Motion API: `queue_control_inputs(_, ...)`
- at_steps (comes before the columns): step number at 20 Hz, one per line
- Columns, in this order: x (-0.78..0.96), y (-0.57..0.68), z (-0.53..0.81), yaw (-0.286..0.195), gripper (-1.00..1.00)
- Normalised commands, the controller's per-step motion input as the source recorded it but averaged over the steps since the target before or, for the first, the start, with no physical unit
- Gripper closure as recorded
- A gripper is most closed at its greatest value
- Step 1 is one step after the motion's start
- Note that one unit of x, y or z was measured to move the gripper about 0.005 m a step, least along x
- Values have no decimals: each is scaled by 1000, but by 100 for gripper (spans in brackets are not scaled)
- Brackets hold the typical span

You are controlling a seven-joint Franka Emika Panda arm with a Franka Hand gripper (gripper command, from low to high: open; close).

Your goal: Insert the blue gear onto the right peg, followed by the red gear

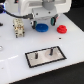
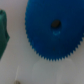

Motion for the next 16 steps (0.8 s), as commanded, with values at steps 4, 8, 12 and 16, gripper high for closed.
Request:
queue_control_inputs(4, -244, 22, -270, 0, 100)
queue_control_inputs(8, -343, 1, -114, 0, 100)
queue_control_inputs(12, -207, 0, 14, 0, 100)
queue_control_inputs(16, 83, 9, 398, 0, 100)
